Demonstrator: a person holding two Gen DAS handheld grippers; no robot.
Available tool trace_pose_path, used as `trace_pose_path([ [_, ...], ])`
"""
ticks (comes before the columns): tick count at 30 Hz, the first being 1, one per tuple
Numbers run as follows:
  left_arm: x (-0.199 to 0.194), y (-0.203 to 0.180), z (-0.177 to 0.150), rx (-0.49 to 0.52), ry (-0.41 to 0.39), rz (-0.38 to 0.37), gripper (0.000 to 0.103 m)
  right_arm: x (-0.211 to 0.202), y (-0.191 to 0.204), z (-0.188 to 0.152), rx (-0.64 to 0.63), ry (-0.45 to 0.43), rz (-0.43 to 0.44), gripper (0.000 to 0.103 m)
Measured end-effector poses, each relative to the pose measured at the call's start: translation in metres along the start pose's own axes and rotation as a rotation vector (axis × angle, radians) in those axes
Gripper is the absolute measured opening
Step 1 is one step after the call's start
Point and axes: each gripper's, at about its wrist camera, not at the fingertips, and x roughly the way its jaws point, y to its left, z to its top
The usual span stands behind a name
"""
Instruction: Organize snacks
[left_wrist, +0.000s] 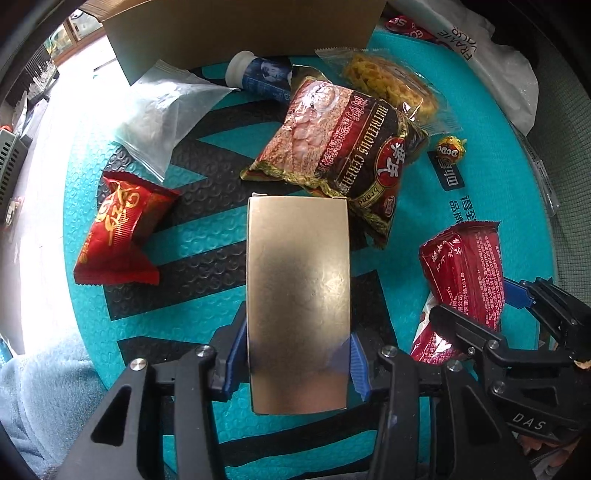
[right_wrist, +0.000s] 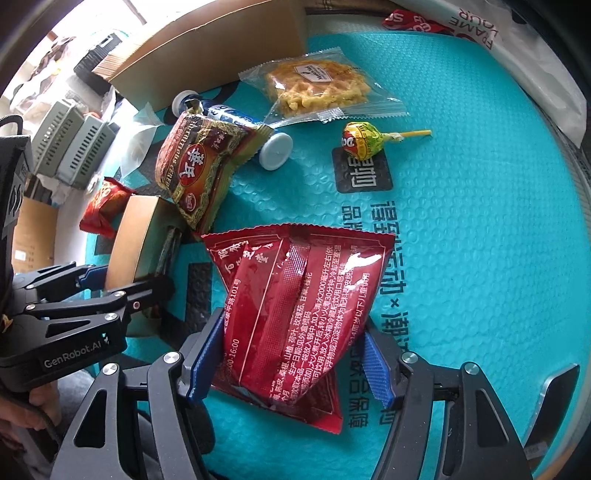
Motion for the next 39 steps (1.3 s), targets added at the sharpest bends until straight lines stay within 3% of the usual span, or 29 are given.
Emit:
trace_pose_path([
  [4, 0.005, -0.007, 0.006, 0.016, 0.0, 0.016, 0.047, 0.006, 0.008, -0.002, -0.029, -0.012, -0.008, 0.082],
  [10, 0.007, -0.008, 0.009, 0.008, -0.013, 0.008, 0.048, 0.007, 0.01, -0.001, -0.02, -0.033, -0.015, 0.083],
  [14, -0.001, 0.005, -0.001, 0.01, -0.02, 0.015, 0.045, 0.005, 0.014, -0.002, -0.047, -0.043, -0.08, 0.068],
  [19, -0.008, 0.002, -0.006, 0.0, -0.029, 0.018, 0.044, 0.0, 0.013, -0.002, -0.055, -0.048, -0.041, 0.054],
  [24, -0.018, 0.011, -0.012, -0.042, -0.045, -0.003, 0.044, -0.006, 0.008, -0.004, -0.017, -0.049, 0.012, 0.05],
  [39, -0.073, 0.0, -0.029, -0.035, -0.166, -0.02, 0.044, -0.034, 0.027, -0.003, -0.045, -0.082, 0.085, 0.049],
])
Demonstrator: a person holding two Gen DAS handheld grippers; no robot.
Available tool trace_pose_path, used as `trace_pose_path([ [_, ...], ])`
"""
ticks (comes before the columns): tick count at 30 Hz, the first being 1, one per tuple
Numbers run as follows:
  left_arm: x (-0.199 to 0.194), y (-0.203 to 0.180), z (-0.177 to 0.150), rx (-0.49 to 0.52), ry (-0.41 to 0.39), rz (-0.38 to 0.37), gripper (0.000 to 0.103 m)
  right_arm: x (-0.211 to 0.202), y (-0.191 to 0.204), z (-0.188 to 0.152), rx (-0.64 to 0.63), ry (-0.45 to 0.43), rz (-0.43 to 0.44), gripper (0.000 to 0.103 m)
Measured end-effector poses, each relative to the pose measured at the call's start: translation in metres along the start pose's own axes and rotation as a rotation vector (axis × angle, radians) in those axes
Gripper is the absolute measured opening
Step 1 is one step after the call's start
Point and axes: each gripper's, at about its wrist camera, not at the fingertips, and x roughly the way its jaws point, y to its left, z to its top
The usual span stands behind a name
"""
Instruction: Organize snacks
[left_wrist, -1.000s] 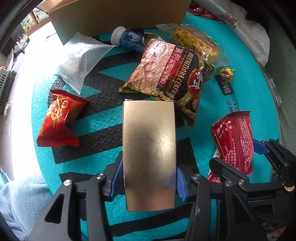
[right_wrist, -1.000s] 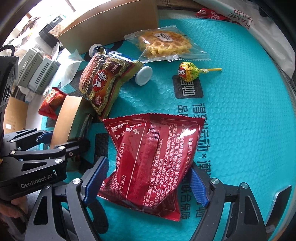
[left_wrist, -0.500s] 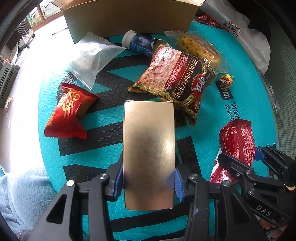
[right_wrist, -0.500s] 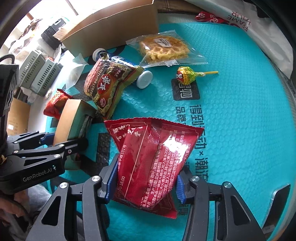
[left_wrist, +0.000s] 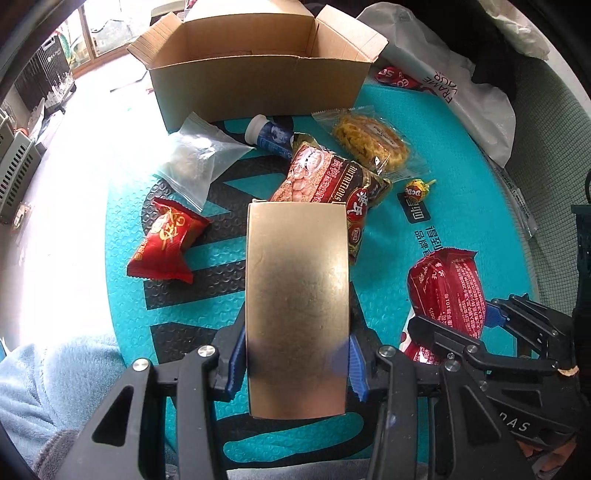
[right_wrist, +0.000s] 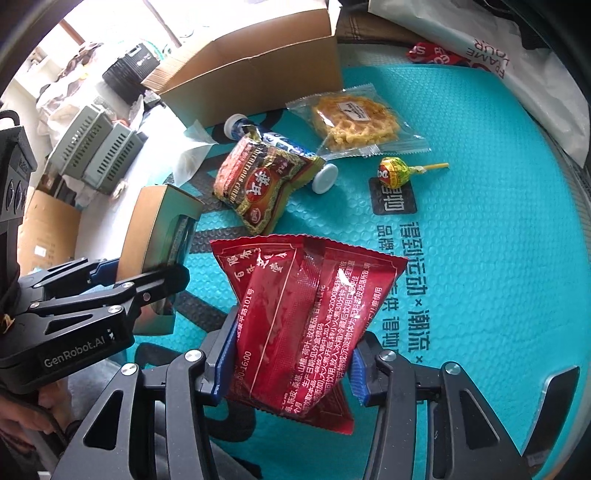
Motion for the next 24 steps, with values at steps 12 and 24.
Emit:
trace_pose_path([
  [12, -0.039, 0.011, 0.014, -0.031, -0.05, -0.023, 0.044, -0.021, 0.021, 0.023, -0.047, -0.052, 0.032, 0.049],
  [24, -0.092, 0.023, 0.073, -0.037, -0.177, -0.02, 0.044, -0.053, 0.05, 0.076, -0.135, -0.148, 0.057, 0.049],
])
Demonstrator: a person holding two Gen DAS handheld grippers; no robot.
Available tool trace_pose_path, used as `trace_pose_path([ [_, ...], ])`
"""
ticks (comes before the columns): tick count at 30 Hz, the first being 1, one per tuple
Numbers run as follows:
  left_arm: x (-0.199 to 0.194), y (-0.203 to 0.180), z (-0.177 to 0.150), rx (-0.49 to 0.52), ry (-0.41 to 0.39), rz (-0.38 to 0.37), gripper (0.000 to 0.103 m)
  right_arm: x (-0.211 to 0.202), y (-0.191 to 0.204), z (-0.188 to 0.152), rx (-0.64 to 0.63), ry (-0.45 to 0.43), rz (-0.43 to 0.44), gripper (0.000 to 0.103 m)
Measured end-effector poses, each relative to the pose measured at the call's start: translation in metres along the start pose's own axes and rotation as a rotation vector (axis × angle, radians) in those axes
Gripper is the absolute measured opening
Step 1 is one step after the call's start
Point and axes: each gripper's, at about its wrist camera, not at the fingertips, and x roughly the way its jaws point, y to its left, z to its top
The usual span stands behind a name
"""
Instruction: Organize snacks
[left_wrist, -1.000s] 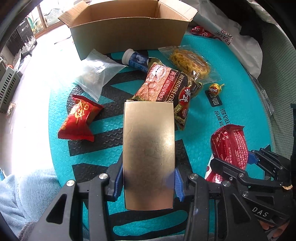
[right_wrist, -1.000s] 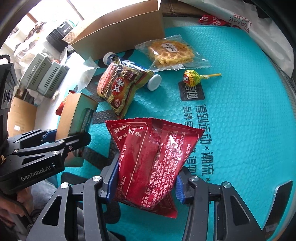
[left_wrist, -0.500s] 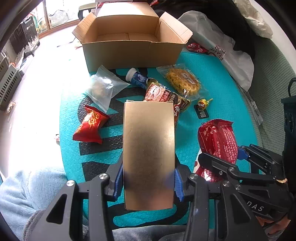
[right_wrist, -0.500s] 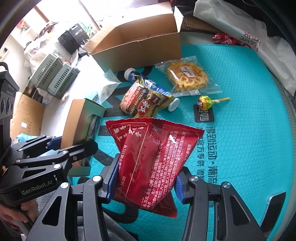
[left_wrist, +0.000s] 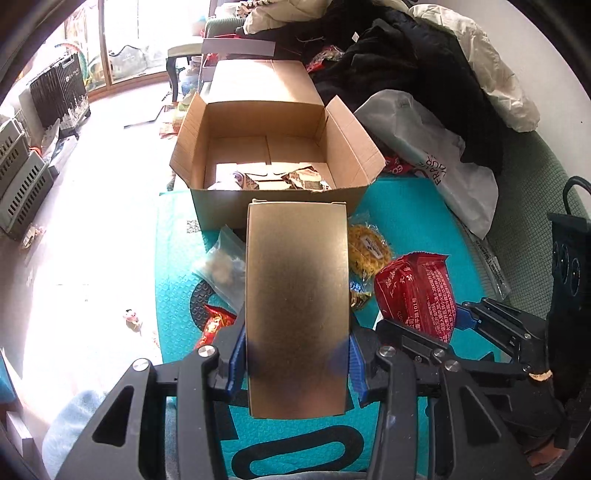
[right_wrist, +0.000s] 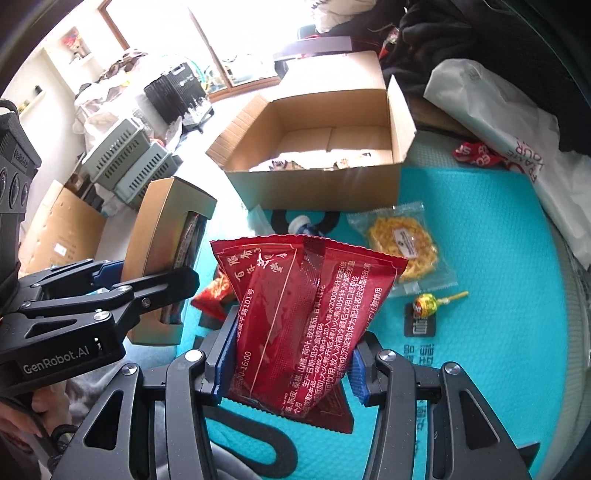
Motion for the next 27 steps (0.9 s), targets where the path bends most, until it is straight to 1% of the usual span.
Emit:
trace_pose_path([
  [5, -0.007, 0.007, 0.034, -0.006, -0.053, -0.001, 0.044, -0.006, 0.004, 0.038, -0.044, -0.058, -0.003, 0.049],
  [10, -0.004, 0.018, 0.069, -0.015, -0.08, 0.005, 0.044, -0.005, 0.003, 0.077, -0.075, -0.104, 0.004, 0.049],
  [17, 0.005, 0.033, 0.122, -0.01, -0.133, 0.022, 0.044, 0.007, 0.004, 0.134, -0.122, -0.162, 0.008, 0.049],
  [21, 0.017, 0.045, 0.153, -0.006, -0.154, 0.037, 0.044, 0.018, 0.002, 0.165, -0.133, -0.195, 0.012, 0.049],
  [27, 0.05, 0.055, 0.189, 0.019, -0.154, 0.048, 0.044, 0.042, -0.009, 0.203, -0.127, -0.215, -0.006, 0.049],
])
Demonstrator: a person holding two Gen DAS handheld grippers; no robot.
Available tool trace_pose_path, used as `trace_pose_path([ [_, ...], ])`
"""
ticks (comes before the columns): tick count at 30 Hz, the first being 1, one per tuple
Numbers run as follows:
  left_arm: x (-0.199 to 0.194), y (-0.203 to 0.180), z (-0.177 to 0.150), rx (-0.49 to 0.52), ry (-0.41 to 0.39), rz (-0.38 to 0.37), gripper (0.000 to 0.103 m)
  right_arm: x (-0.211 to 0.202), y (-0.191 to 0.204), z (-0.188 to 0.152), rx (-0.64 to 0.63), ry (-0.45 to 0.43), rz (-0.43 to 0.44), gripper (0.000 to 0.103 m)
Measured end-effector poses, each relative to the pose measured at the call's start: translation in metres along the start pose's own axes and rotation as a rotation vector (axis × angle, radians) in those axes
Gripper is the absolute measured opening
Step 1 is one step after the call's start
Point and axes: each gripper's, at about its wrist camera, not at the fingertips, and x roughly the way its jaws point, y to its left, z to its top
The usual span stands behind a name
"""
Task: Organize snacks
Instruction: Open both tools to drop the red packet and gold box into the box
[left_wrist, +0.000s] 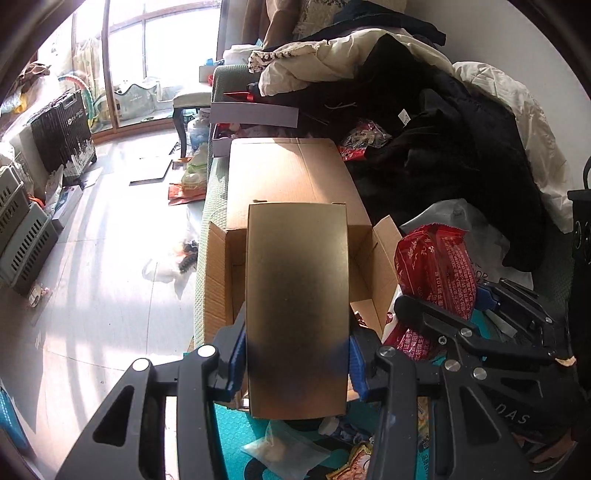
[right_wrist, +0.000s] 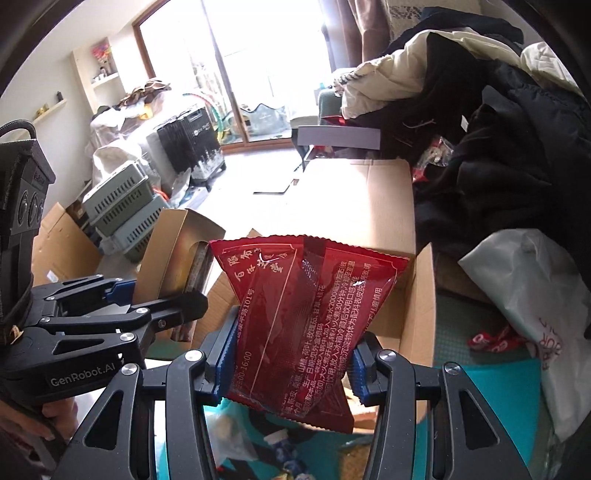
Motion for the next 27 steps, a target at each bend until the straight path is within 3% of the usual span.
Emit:
trace_pose_path([
  [9, 0.067, 0.011, 0.022, 0.042, 0.062, 0.038, 0.044, 0.057, -0.03, 0.016, 0.028, 0.04, -0.053, 0.049],
  [12, 0.085, 0.009, 0.022, 0.067, 0.085, 0.086, 0.044, 0.074, -0.037, 0.017, 0.033, 0.058, -0.086, 0.049],
  [27, 0.131, 0.007, -0.016, 0.072, 0.219, 0.158, 0.044, 0.118, -0.045, -0.014, 0.041, 0.203, -0.19, 0.053],
])
